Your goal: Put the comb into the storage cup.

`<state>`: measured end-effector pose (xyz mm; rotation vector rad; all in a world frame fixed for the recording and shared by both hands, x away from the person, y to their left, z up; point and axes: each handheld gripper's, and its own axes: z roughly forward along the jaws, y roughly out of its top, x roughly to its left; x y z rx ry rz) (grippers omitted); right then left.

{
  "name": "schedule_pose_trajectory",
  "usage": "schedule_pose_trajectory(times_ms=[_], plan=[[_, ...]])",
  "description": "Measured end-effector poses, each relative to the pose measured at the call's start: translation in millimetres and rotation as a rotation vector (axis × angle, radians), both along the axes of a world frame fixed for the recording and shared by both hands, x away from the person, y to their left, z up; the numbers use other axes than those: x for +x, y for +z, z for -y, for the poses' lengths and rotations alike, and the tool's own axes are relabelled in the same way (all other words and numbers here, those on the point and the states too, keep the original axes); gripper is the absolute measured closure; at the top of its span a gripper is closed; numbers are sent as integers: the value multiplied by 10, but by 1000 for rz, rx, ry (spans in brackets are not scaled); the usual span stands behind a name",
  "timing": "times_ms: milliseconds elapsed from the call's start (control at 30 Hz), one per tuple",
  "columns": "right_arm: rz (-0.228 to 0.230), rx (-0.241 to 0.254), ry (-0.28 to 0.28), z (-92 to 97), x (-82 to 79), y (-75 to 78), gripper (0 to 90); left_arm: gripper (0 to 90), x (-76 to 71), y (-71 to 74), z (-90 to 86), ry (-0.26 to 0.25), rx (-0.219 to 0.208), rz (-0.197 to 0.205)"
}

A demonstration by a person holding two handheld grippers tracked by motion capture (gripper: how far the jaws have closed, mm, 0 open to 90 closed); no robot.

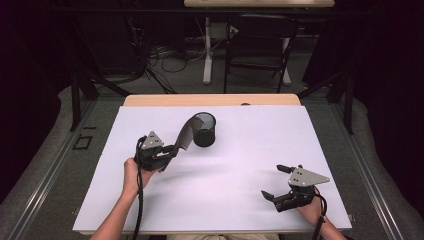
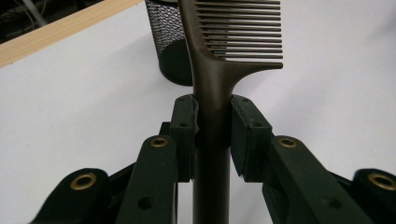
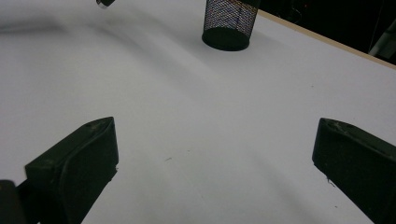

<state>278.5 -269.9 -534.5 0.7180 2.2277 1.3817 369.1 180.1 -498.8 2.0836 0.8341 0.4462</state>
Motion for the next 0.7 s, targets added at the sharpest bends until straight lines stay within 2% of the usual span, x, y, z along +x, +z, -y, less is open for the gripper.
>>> schedule_pose_trajectory(times_ms=[700], plan=[[-7, 9, -12, 11, 17, -5, 1, 726, 23, 16, -13, 67, -46, 62]])
